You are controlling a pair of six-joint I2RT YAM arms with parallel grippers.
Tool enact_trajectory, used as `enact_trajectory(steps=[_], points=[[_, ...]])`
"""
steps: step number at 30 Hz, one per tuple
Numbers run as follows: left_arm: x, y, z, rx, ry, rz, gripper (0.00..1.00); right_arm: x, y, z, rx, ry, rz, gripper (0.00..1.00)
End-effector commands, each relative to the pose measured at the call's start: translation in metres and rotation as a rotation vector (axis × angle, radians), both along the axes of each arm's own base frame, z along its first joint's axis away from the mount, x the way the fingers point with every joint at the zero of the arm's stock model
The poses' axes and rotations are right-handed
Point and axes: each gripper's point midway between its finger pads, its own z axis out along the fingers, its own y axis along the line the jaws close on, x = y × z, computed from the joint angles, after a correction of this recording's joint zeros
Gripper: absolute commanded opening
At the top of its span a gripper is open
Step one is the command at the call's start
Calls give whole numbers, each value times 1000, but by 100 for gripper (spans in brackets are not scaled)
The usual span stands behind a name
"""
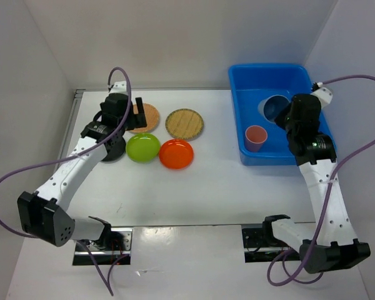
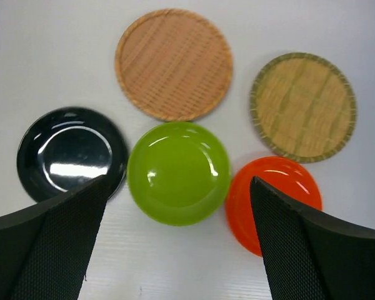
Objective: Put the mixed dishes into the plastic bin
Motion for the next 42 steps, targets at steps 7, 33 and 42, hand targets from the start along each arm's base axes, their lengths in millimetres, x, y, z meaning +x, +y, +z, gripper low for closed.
enact_trajectory(steps=[7, 33, 42], points=[[31, 95, -9, -247, -83, 214, 99, -6, -46, -70, 8, 188, 18, 0], [-19, 215, -85, -435, -47, 642, 99, 40, -4, -126, -20, 397, 171, 4], [-7, 201, -73, -444, -68, 515, 99, 47, -1, -141, -24, 459, 155, 24]])
